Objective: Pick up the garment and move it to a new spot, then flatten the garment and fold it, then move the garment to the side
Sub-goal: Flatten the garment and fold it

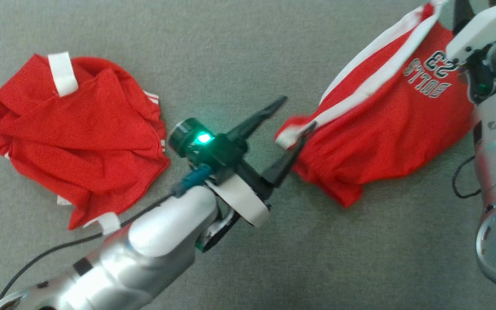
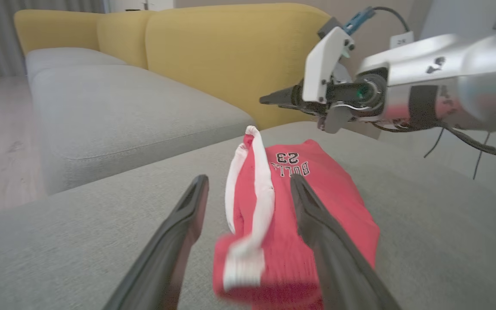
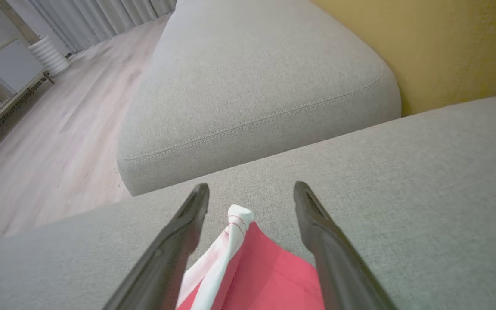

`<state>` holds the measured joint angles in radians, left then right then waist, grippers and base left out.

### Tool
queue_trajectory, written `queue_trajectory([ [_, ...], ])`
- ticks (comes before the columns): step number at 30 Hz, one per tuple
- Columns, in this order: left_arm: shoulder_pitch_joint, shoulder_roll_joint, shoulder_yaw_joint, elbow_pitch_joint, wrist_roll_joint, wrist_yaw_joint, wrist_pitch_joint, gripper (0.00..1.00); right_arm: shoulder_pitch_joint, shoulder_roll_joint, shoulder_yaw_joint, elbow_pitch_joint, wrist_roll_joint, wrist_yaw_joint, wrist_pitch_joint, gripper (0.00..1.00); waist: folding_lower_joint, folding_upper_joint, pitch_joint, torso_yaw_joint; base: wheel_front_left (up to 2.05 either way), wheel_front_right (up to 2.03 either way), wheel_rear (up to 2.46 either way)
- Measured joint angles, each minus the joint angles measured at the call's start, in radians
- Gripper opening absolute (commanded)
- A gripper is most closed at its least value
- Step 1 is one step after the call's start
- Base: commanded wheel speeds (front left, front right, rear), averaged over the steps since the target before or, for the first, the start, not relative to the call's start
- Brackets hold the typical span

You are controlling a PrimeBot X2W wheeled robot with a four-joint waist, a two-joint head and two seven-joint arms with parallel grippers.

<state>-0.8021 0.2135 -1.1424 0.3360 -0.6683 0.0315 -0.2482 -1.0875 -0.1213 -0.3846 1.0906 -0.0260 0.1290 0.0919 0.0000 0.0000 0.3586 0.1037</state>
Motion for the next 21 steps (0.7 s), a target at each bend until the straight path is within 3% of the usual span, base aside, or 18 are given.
queue_trajectory([
  [8,0.063,0.050,0.138,-0.042,-0.046,0.075,-0.006,1.00,0.052,0.000,0.172,-0.074,0.198,0.000,-0.083,1.00,-0.0002,0.0000,-0.101,-0.041,0.00,0.00,0.00],
  [14,0.147,0.078,0.277,-0.110,-0.046,0.140,-0.007,1.00,0.218,-0.041,0.358,-0.256,0.347,0.000,-0.126,1.00,-0.0002,0.0000,-0.172,-0.075,0.00,0.00,0.00],
  [15,0.192,0.083,0.338,-0.132,-0.043,0.158,-0.007,1.00,0.291,-0.054,0.410,-0.330,0.386,0.000,-0.148,1.00,-0.0003,0.0000,-0.193,-0.086,0.00,0.00,0.00],
  [21,0.368,0.077,0.481,-0.173,0.021,0.151,-0.007,1.00,0.516,-0.080,0.490,-0.520,0.418,0.000,-0.226,1.00,-0.0003,0.0000,-0.247,-0.117,0.00,0.00,0.00],
])
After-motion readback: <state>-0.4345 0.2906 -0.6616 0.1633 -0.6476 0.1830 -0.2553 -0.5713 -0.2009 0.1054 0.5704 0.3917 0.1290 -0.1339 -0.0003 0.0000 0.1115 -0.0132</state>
